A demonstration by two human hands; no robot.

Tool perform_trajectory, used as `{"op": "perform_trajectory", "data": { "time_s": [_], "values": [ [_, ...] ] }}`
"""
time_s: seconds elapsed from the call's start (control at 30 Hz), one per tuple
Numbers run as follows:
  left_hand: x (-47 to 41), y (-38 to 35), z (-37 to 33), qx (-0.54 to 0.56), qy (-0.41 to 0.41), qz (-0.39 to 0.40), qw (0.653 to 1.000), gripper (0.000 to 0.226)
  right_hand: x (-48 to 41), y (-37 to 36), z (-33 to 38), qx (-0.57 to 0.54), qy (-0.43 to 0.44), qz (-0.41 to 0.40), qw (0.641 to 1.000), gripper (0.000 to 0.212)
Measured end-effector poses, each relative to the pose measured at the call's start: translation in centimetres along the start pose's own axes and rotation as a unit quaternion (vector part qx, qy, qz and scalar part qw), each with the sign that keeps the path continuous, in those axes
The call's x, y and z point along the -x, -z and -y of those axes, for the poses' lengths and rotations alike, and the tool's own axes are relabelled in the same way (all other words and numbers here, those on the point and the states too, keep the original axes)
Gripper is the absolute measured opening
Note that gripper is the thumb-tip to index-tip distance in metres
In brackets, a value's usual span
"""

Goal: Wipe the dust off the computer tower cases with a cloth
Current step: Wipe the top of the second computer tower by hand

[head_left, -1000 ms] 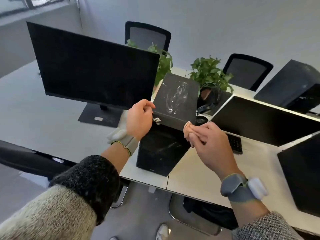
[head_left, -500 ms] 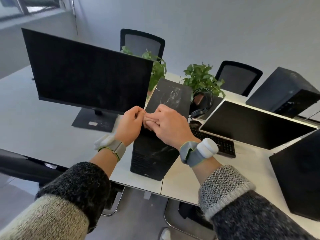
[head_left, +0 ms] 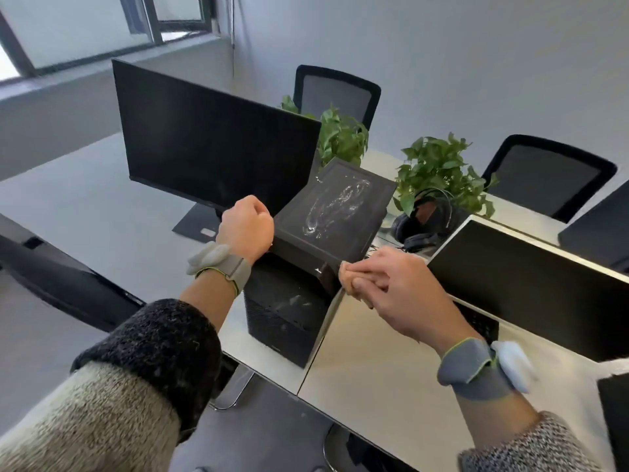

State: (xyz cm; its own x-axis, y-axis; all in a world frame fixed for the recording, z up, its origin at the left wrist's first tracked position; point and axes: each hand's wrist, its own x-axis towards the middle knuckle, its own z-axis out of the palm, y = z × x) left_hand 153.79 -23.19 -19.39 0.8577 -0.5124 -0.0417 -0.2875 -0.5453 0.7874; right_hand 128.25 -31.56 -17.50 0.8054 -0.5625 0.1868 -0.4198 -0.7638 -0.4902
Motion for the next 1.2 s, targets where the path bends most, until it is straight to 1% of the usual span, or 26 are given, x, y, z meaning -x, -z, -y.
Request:
{"op": "perform_trajectory", "data": {
  "time_s": [0.1, 0.17, 0.23, 0.3, 0.4, 0.5, 0.67, 0.83, 0.93, 1.1, 1.17, 1.2],
  "values": [
    [-0.8, 0.7, -0.2, -0.009, 0.025, -0.026, 0.999, 0.030, -1.9, 1.6, -1.9, -0.011, 0.026, 0.004, 1.000, 0.022],
    [-1.0, 0.5, -0.6, -0.002, 0.047, -0.025, 0.999, 0.032, -4.1, 1.2, -1.8, -0.003, 0.063, 0.055, 0.997, 0.024],
    [-1.1, -0.2, -0.6, 0.006, 0.065, -0.024, 0.998, 0.034, -6.0, -0.1, -0.9, 0.038, 0.102, 0.118, 0.987, 0.025],
    [-0.9, -0.8, -0.4, 0.021, 0.078, -0.039, 0.996, 0.034, -7.4, -1.2, 0.0, 0.083, 0.124, 0.155, 0.977, 0.026],
    [-1.1, -0.8, -0.2, 0.023, 0.079, -0.046, 0.996, 0.034, -9.9, -1.8, 1.2, 0.126, 0.160, 0.168, 0.965, 0.025],
    [-1.1, -0.8, -0.1, 0.022, 0.075, -0.031, 0.996, 0.035, -12.2, -2.5, 2.7, 0.124, 0.180, 0.192, 0.957, 0.025],
    [-1.4, -0.6, -0.1, 0.017, 0.071, -0.013, 0.997, 0.035, -16.0, -4.5, 4.7, 0.116, 0.159, 0.202, 0.959, 0.019],
    [-1.4, -0.5, -0.3, 0.021, 0.072, 0.007, 0.997, 0.035, -16.7, -4.9, 5.2, 0.123, 0.151, 0.203, 0.960, 0.019],
    [-1.4, 0.2, -0.3, 0.031, 0.080, 0.007, 0.996, 0.036, -15.3, -3.8, 4.3, 0.122, 0.139, 0.221, 0.958, 0.021],
    [-1.0, -0.4, -0.5, 0.016, 0.087, 0.024, 0.996, 0.037, -9.9, 0.2, 0.4, 0.154, 0.065, 0.256, 0.952, 0.024],
    [-1.1, -0.4, -0.6, -0.005, 0.079, 0.028, 0.996, 0.035, -9.4, 0.3, 0.3, 0.175, 0.058, 0.251, 0.950, 0.026],
    [-1.1, -0.4, -0.8, -0.017, 0.076, 0.028, 0.997, 0.034, -9.4, 0.0, 0.6, 0.184, 0.059, 0.235, 0.953, 0.026]
  ]
}}
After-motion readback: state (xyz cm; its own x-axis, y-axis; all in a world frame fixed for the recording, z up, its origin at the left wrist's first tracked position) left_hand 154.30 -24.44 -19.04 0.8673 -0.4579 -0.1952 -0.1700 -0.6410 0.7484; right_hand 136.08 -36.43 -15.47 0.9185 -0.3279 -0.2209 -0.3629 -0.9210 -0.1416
